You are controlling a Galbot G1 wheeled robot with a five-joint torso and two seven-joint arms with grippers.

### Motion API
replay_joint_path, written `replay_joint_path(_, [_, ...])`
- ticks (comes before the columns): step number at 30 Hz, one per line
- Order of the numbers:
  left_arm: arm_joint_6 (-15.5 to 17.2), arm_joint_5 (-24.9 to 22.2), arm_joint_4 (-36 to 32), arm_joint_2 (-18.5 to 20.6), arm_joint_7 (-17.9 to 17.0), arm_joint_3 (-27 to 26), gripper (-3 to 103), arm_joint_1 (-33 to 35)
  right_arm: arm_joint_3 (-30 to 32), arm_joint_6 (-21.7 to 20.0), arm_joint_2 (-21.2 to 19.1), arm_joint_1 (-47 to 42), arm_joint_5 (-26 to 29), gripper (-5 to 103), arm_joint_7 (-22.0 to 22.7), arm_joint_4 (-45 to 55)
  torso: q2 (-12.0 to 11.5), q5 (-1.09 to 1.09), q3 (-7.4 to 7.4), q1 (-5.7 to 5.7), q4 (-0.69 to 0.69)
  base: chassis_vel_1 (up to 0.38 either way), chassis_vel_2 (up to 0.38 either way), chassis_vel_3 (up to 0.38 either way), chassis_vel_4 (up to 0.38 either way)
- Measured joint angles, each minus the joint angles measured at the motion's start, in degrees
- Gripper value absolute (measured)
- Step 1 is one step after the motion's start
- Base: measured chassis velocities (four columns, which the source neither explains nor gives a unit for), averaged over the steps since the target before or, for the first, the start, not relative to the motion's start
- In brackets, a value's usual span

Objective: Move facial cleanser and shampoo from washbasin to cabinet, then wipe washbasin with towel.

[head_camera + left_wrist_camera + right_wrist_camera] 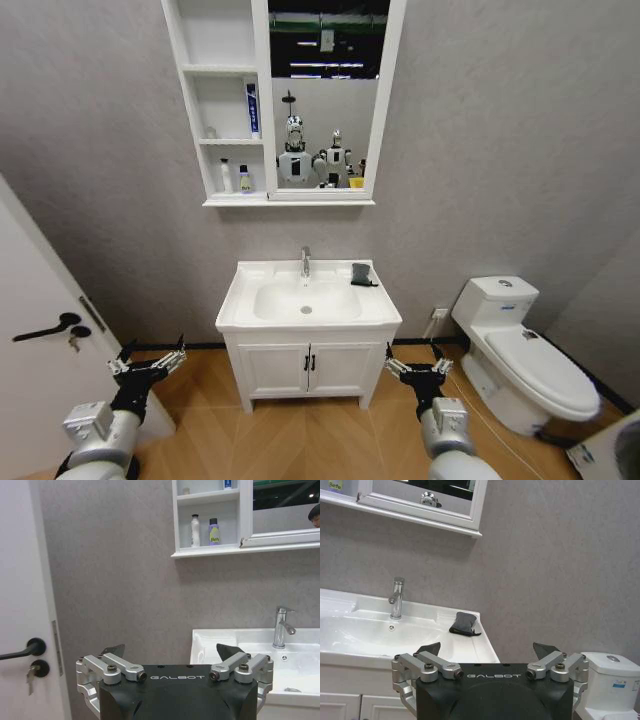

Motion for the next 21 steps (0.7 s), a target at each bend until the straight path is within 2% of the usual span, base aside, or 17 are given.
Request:
replay_joint_path(1, [0.00, 0.00, -0.01, 0.00, 0.00, 0.00, 100, 0.00, -0.07, 0.01, 0.00, -0.12, -0.04, 100, -0.05, 0.04, -0.01, 0.08, 0.01, 0.01, 0.00, 0.392, -0.345, -0.320, 0.363])
replay_joint_path(6, [0.00, 0.00, 0.00, 0.00, 0.00, 0.00, 100, 0.00, -0.23, 0.06, -0.01, -0.82, -0.40, 100, -0.18, 0.30, -0.01, -0.02, 0.02, 0.03, 0.00, 0.353, -0.346, -0.353, 0.358])
replay_joint_path(7, [0.00, 0.00, -0.01, 0.00, 0.00, -0.01, 100, 0.00, -0.33, 0.21, 0.00, -1.05, -0.58, 100, -0.30, 0.32, -0.01, 0.08, 0.02, 0.02, 0.00, 0.330, -0.339, -0.344, 0.324])
replay_joint_path(11, [0.00, 0.00, 0.00, 0.00, 0.00, 0.00, 100, 0.00, -0.49, 1.73, 0.03, -1.48, -1.25, 100, -1.04, 0.13, -0.01, 0.00, 0.01, 0.01, 0.00, 0.338, -0.358, -0.346, 0.346])
replay_joint_path(12, [0.00, 0.00, 0.00, 0.00, 0.00, 0.00, 100, 0.00, -0.49, 1.73, 0.03, -1.48, -1.25, 100, -1.04, 0.13, -0.01, 0.00, 0.01, 0.01, 0.00, 0.328, -0.303, -0.294, 0.343])
replay_joint_path(13, [0.00, 0.00, -0.01, 0.00, 0.00, 0.00, 100, 0.01, -0.53, 2.31, 0.01, -1.48, -1.36, 100, -1.44, -0.16, -0.01, 0.10, 0.01, 0.00, 0.00, 0.319, -0.264, -0.295, 0.317])
replay_joint_path(15, [0.00, 0.00, -0.01, 0.00, 0.00, 0.00, 100, 0.01, -0.55, 2.72, -0.02, -1.36, -1.39, 100, -1.62, -0.48, 0.00, 0.07, 0.01, -0.01, -0.01, 0.259, -0.264, -0.215, 0.255])
replay_joint_path(18, [0.00, 0.00, 0.00, 0.00, -0.03, -0.02, 100, 0.01, -0.64, 3.11, -0.40, -0.80, -1.17, 100, -2.08, -1.18, 0.01, 0.01, 0.00, -0.02, 0.02, 0.067, 0.003, -0.152, 0.163])
replay_joint_path(21, [0.00, 0.00, -0.01, 0.00, 0.00, 0.00, 100, -0.01, -0.67, 3.20, -1.40, 0.50, 0.32, 100, -2.25, -2.41, -0.02, 0.10, 0.03, 0.03, -0.03, -0.018, -0.022, -0.030, 0.024])
